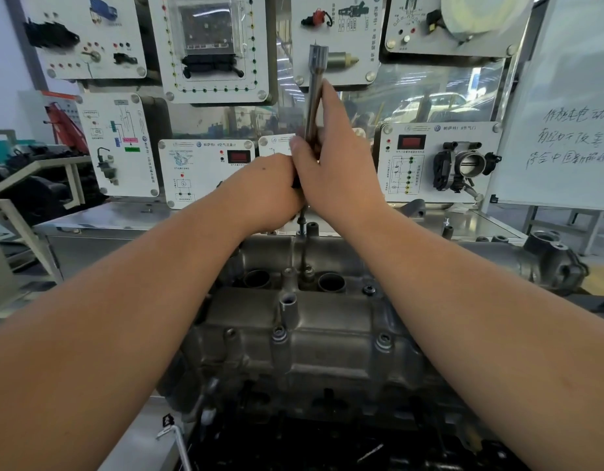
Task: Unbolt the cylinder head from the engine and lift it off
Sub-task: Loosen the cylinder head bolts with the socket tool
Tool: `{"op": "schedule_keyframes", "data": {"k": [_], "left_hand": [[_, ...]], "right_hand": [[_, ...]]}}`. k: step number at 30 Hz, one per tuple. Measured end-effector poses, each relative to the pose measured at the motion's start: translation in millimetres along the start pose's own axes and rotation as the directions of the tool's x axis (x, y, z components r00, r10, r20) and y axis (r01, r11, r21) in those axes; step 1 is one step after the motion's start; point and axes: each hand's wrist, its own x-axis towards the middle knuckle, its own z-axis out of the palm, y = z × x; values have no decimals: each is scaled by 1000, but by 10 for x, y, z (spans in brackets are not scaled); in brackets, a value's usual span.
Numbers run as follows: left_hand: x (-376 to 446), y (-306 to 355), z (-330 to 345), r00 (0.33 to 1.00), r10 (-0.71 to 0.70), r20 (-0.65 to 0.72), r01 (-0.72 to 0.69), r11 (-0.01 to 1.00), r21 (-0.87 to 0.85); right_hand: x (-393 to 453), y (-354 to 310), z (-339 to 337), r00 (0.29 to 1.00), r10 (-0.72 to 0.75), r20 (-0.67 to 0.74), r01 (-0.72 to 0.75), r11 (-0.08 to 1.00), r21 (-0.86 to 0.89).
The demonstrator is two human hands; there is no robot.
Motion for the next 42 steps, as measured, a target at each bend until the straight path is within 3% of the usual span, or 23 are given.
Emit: {"op": "schedule_keyframes", "data": {"k": [4,9,15,22,26,29,37,42], "left_hand": [[-22,10,-20,999,10,-38,-11,1000,-20],[-45,19,0,1000,19,7,-18,994,-105],[-28,23,-28,1000,5,-22,-5,1000,-4],[-59,34,-9,1000,14,-18,-16,994,-109],[-34,19,-27,1000,-3,-8,3,999,-39],[-34,32,-32,999,-12,-48,12,1000,-10],[-37,18,-10,1000,7,11,-6,998,-56],[-39,22,-29,999,1,-32,-2,1000,-31]], "right_hand": [[34,29,-4,996,-34,-82,33,999,-20],[66,22,-11,999,14,-53,-16,999,-35],[12,10,0,998,-13,-55,14,1000,10],[52,23,-5,999,12,-48,-14,999,-53],[12,4,-11,1000,3,-23,-3,1000,10],[23,17,-17,998,-25,-56,23,999,-39],[4,-25,-17,1000,1,-15,-2,998,-57],[19,8,-18,999,8,-44,-10,999,-50]]}}
